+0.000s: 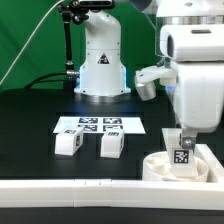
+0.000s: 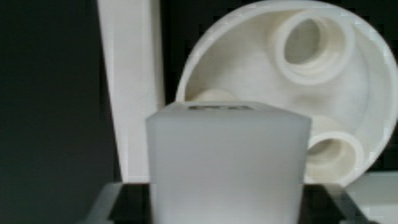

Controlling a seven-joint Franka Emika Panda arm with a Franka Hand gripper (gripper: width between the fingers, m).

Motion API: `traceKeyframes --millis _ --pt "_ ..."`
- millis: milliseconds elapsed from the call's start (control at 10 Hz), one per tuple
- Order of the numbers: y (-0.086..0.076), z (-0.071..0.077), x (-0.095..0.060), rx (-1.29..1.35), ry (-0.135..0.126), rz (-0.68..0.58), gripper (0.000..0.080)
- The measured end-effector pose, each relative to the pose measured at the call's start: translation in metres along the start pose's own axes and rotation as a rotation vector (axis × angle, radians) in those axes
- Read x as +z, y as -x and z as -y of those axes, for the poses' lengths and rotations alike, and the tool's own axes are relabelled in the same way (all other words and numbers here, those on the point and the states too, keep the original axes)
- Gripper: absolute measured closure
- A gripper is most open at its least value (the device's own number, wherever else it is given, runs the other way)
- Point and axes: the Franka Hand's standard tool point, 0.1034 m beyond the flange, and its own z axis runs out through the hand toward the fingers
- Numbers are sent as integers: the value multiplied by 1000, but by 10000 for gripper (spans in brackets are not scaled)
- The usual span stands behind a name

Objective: Assemble stool

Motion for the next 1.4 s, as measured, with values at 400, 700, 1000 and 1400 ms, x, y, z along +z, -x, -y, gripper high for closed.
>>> traceKeyframes --millis 400,700,1000,1400 --pt "-2 6 1 570 -56 -14 459" --pt "-4 3 1 744 -39 -29 459" --pt "-5 4 1 905 -43 -31 459" --pt "-2 2 0 1344 -67 -114 459"
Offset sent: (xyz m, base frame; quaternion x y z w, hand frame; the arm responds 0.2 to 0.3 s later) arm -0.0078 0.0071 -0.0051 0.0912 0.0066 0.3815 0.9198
